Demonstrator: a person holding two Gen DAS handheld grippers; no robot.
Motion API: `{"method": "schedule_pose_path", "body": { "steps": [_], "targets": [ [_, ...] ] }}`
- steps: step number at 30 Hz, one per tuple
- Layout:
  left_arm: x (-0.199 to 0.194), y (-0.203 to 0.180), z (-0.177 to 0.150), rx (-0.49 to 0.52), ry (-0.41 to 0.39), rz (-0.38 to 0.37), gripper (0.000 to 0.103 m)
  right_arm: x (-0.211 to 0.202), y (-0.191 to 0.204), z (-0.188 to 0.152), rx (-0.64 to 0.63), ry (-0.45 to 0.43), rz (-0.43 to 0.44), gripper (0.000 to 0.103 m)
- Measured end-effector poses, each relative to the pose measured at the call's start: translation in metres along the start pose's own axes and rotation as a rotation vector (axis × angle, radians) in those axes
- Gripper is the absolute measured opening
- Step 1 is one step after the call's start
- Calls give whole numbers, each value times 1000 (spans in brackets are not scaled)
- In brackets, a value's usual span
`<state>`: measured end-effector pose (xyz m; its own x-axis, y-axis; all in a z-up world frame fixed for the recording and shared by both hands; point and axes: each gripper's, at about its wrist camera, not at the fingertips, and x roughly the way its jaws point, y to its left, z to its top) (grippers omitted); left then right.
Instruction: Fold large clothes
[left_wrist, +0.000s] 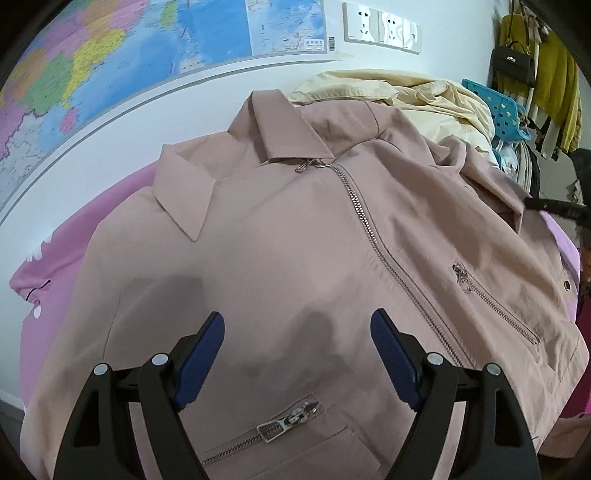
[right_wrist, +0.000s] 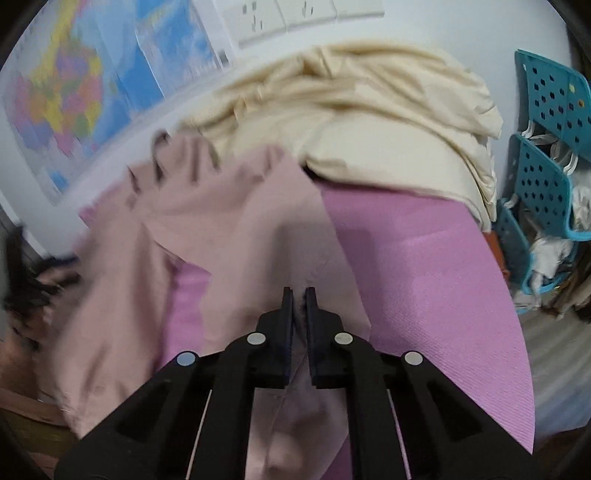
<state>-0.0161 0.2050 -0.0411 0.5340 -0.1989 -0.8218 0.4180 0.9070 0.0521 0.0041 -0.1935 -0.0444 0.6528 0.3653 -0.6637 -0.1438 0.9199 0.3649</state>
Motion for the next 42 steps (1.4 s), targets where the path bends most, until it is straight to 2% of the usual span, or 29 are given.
{"method": "schedule_pose_path", "body": {
  "steps": [4,5,7,12,15,17,19,23,24,25,28,30,33,36,39,42],
  "targets": [
    [-2,5,-2,-12,1,-1,79,-34,-5,11,91,-96,166,5],
    [-3,5,-2,-15,0,-8,79,-44,-6,14,125,-120,247,5],
    [-4,5,0,-11,-4,-16,79,-57,-1,27,134,-150,303,4],
    [-11,-2,6,3,-29,-56,79,-96,47,75,31,-215,467,4],
    [-19,-1,9,-14,-52,-117,79,-108,98,106,-79,-222,576,4],
    [-29,5,8,-44,-82,-168,79,-101,144,122,-179,-196,654,4],
    [-39,14,6,-76,-121,-200,79,-81,179,131,-219,-148,720,4],
    [-63,45,-7,-164,-180,-185,79,-4,235,131,-250,13,801,5],
    [-67,56,-14,-188,-181,-168,79,29,251,126,-244,87,800,5],
    [-70,64,-18,-205,-177,-155,79,46,259,121,-240,123,794,6],
    [-72,82,-33,-242,-145,-106,79,104,278,103,-223,249,744,16],
    [-73,87,-40,-242,-131,-94,79,127,277,97,-194,306,715,36],
    [-71,85,-45,-222,-115,-113,79,126,261,97,-199,273,661,44],
    [-63,65,-46,-166,-82,-150,79,107,224,103,-186,172,580,52],
    [-45,37,-40,-88,-45,-195,83,94,181,109,-165,74,399,64],
    [-22,8,-35,-11,22,-182,86,105,140,111,-94,73,282,65]
  ]
}}
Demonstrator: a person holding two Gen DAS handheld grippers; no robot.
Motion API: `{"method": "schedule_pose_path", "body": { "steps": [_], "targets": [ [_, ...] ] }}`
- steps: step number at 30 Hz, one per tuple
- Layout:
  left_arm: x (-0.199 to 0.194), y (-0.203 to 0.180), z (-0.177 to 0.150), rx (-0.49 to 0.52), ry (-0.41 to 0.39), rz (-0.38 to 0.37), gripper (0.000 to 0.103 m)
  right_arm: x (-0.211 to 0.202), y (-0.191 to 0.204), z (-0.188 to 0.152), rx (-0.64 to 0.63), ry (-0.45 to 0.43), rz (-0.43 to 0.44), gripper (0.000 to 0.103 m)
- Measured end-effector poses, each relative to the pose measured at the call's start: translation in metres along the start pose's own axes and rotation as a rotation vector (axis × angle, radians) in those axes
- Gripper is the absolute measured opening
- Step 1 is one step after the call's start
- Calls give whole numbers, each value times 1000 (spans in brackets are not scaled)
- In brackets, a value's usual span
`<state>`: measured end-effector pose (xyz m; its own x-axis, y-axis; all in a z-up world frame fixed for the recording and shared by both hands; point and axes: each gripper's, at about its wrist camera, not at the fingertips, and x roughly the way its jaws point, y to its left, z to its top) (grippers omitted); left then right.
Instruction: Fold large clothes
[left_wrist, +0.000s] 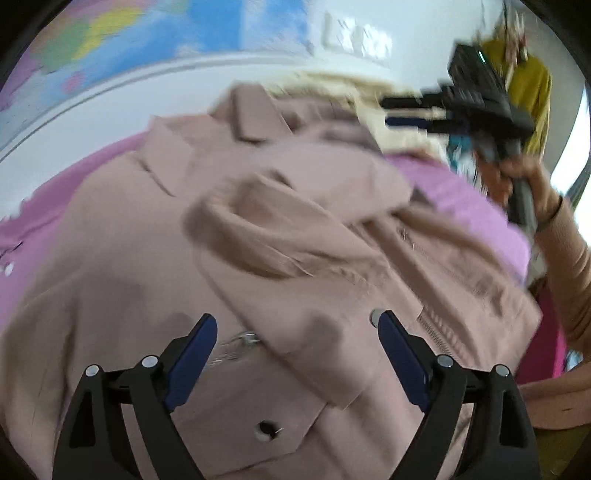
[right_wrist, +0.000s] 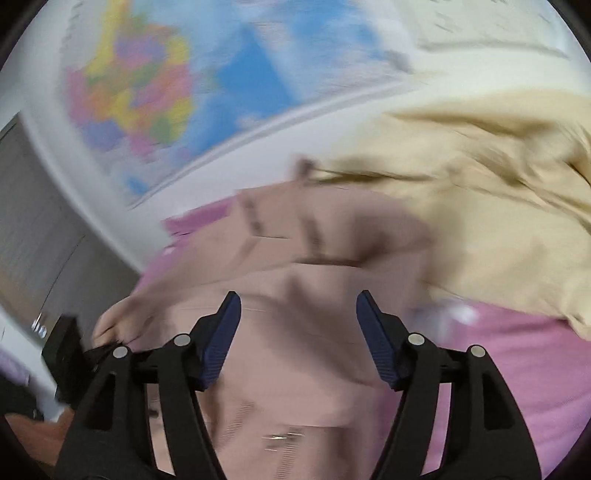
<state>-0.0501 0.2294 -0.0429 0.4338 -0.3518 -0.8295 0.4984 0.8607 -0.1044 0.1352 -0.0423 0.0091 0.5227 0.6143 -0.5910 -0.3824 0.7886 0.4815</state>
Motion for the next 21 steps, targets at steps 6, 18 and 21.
{"method": "schedule_pose_path", "body": {
  "steps": [6,18,21],
  "targets": [
    [28,16,9,-75,80,16,17,49,-49,-13,101,102,-12,65],
    [-39,131,18,-374,-39,216,8,19,-89,-3,188,36,46,5],
    [-47,121,17,-302,-69,173,37,24,-99,-13,221,61,32,14]
  ]
}}
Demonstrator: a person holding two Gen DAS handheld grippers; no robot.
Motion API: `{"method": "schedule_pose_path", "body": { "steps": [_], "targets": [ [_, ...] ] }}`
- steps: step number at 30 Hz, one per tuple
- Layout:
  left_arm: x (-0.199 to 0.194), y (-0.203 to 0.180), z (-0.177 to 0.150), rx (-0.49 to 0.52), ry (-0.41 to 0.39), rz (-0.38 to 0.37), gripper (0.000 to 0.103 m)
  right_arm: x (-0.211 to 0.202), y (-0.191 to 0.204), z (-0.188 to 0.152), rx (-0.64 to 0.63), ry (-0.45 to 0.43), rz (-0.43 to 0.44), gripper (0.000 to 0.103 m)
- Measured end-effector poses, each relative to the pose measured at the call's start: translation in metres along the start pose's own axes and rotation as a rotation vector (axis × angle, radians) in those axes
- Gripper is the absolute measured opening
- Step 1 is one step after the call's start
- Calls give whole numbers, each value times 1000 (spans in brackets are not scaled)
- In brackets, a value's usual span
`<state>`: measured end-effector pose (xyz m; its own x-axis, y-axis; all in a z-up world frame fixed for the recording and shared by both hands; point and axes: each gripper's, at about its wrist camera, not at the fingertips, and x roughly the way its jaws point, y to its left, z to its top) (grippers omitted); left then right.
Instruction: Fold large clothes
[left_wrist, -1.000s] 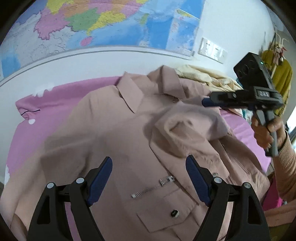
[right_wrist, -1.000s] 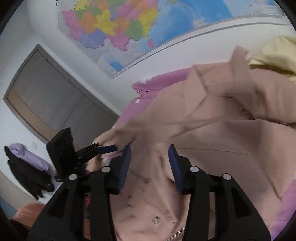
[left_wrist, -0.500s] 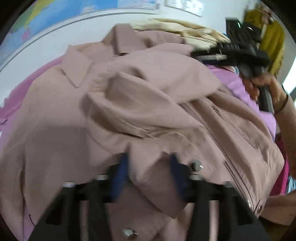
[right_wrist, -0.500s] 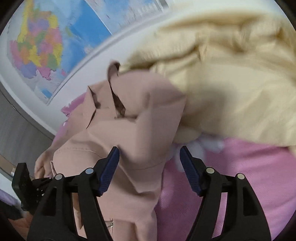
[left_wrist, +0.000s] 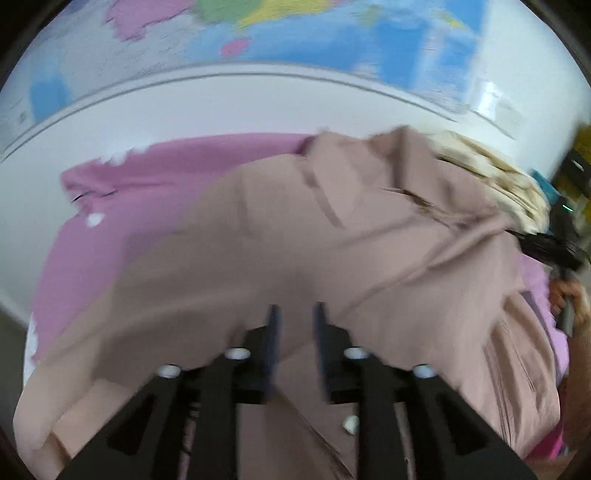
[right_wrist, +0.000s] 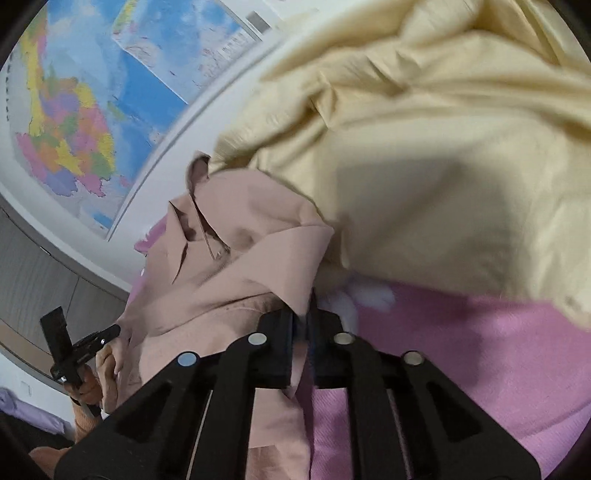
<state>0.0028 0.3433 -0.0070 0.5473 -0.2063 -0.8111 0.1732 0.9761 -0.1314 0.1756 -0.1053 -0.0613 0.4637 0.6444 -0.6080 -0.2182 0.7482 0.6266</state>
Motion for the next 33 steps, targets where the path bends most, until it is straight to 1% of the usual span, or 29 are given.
{"method": "schedule_pose_path", "body": {
  "steps": [1,2,3,4,5,7,8,10,12,14,15,16,20,23,24,25,26,28,30,31,32,33],
  "targets": [
    [-2,-8,-5,39,-4,-19,64,-2,-2,-3,11,-12,-10,20],
    [-2,-20,-10,72,-11,-11,73,-6,1,-6,0,-25,-8,33],
    [1,-31,-16,126,-7,8,73,-7,6,-8,-17,-36,-4,46],
    [7,-38,-22,166,26,18,73,-12,9,-11,-38,-52,-8,53],
    [12,-41,-26,176,55,29,73,-16,14,-14,-55,-65,-16,59],
    [29,-38,-35,163,129,68,73,-23,22,-20,-85,-68,-4,59],
    [36,-35,-37,147,155,66,73,-25,23,-21,-87,-68,0,60],
    [43,-28,-36,106,164,34,73,-25,26,-25,-83,-65,19,61],
    [45,-25,-31,83,141,19,57,-23,28,-27,-81,-63,17,61],
    [48,-26,-24,88,119,14,15,-22,29,-29,-78,-59,31,61],
    [49,-25,-16,82,110,14,8,-22,31,-31,-82,-62,29,61],
    [46,-27,-8,80,85,31,5,-23,34,-32,-89,-65,30,61],
    [29,-30,24,102,-33,120,4,-33,48,-32,-123,-112,12,61],
    [20,-24,43,87,-90,143,4,-43,67,-33,-177,-168,-9,61],
    [22,-21,49,93,-104,167,4,-43,76,-34,-208,-175,-2,61],
    [23,-17,49,95,-101,186,5,-40,85,-35,-241,-169,1,61],
    [33,-15,50,99,-78,214,5,-34,93,-37,-272,-152,2,61],
    [47,-9,49,93,-28,222,5,-15,107,-39,-326,-110,-18,61],
    [65,-5,44,85,14,231,10,10,112,-42,-362,-51,-35,60],
    [70,-3,42,83,28,237,17,22,112,-42,-366,-26,-54,59],
    [73,-1,39,80,35,242,20,34,109,-42,-375,0,-90,59],
    [76,1,37,78,42,230,22,42,106,-42,-377,17,-121,57]
  ]
}}
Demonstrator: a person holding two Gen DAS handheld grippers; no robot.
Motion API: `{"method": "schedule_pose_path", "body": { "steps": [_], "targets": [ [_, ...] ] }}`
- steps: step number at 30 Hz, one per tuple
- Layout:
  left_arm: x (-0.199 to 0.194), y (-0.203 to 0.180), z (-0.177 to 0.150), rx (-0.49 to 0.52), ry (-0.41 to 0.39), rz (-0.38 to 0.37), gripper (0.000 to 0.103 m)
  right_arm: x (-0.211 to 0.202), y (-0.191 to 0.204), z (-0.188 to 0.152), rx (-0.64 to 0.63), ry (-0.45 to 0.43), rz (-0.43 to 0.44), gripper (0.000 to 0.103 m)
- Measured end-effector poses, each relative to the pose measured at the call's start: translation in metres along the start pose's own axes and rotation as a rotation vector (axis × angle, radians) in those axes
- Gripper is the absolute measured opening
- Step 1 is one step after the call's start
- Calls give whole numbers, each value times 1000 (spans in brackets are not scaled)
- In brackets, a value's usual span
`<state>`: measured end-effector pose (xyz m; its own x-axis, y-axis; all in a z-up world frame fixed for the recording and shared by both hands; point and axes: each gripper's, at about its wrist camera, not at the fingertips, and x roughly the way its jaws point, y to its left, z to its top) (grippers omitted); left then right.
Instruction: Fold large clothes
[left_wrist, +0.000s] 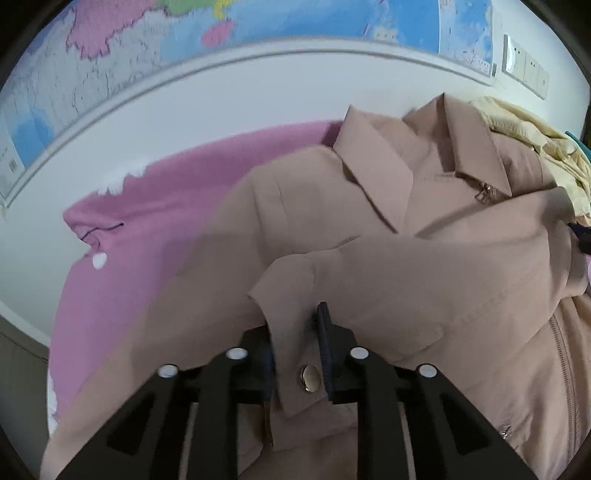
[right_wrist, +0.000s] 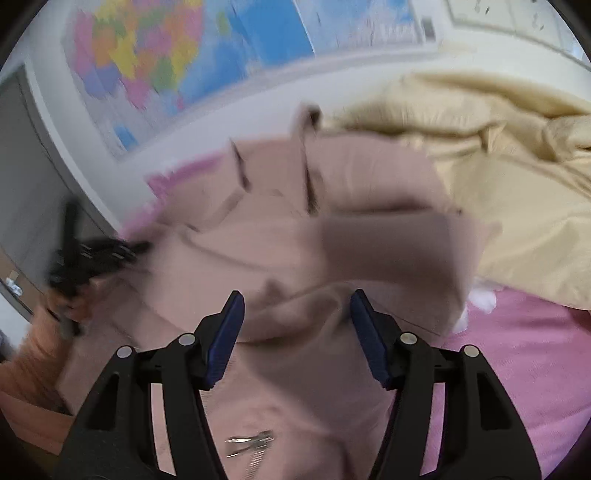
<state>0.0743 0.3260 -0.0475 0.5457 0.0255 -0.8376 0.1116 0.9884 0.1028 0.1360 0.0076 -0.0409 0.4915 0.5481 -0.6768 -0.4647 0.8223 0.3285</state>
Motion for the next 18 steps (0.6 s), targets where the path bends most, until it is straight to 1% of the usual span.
{"method": "schedule_pose_path", "body": {
  "steps": [1,3,4,5,6,7,8,9,11,13,14,16,18],
  "targets": [
    [1,1,-2,-1,4,-8,26,11,-5,-2,5,31,-39,56],
    [-2,3,-4,-4,3,-20,34,22,-14,-4,30,63,-71,52],
    [-4,4,-4,-4,0,-18,42,20,-18,-4,45,45,-67,52],
    [-10,6,-5,-10,-11,-15,47,19,-20,-4,56,48,-67,51],
    [-14,8,-5,-12,-20,-18,47,17,-21,-3,67,50,-76,51],
    [-24,11,-6,-16,-41,-15,51,13,-19,-2,70,46,-86,51],
    [-30,13,-7,-21,-50,-7,59,10,-16,-1,68,41,-83,53],
    [-40,18,-10,-32,-72,6,61,4,-9,0,56,28,-69,53],
    [-59,27,-18,-45,-105,30,61,-7,11,5,3,-6,-54,54],
    [-82,40,-31,-62,-138,74,62,-12,34,11,-47,-21,-7,57],
    [-90,44,-35,-70,-144,92,62,-12,43,13,-69,-22,13,57],
    [-109,62,-51,-101,-155,149,64,-7,74,16,-150,-10,65,64],
    [-119,75,-64,-114,-147,203,67,5,96,16,-212,16,96,67]
  ]
}}
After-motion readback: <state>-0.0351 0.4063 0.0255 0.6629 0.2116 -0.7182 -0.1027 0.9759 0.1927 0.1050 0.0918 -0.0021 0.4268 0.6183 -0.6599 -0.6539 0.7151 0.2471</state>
